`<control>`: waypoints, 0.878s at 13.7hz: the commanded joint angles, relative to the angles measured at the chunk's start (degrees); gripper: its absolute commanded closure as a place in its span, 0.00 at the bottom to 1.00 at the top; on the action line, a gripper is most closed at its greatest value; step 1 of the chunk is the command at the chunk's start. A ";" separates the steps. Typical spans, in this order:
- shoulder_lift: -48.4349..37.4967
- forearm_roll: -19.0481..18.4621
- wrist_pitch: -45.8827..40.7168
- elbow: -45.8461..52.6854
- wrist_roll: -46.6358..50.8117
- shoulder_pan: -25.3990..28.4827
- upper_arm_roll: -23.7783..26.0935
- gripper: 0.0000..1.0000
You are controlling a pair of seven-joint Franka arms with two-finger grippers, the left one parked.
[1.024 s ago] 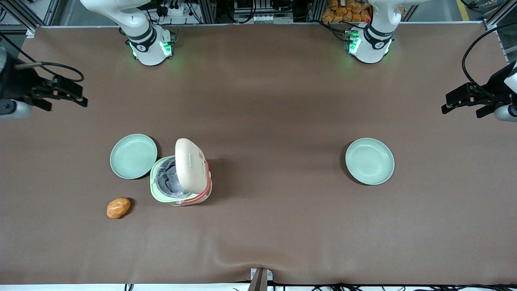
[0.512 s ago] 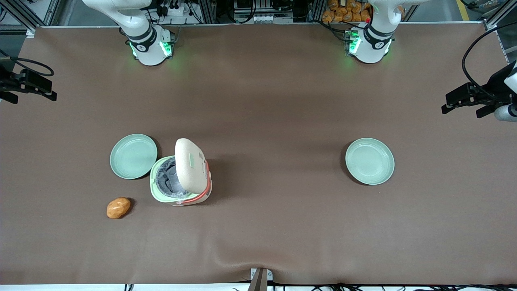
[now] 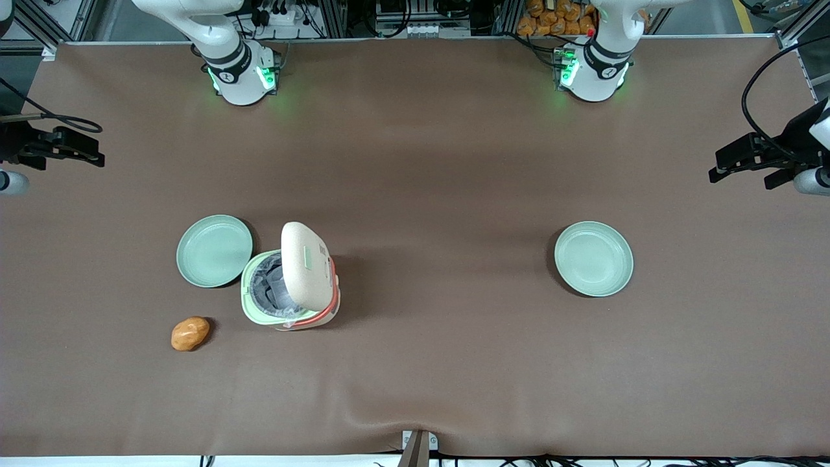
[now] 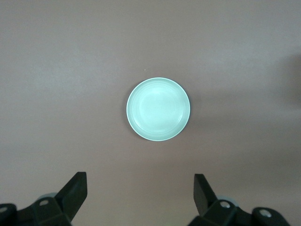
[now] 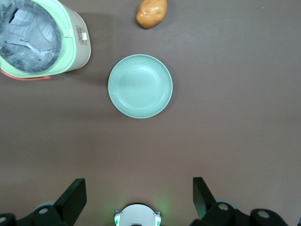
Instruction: Press rice cooker button with right arm
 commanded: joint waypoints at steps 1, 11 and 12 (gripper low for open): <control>-1.65 -0.10 1.36 -1.72 0.32 -0.61 -0.37 0.00; -2.27 3.85 1.09 -1.28 0.66 -0.43 -0.73 0.00; -2.36 3.59 1.36 -1.28 0.58 -0.43 -0.82 0.00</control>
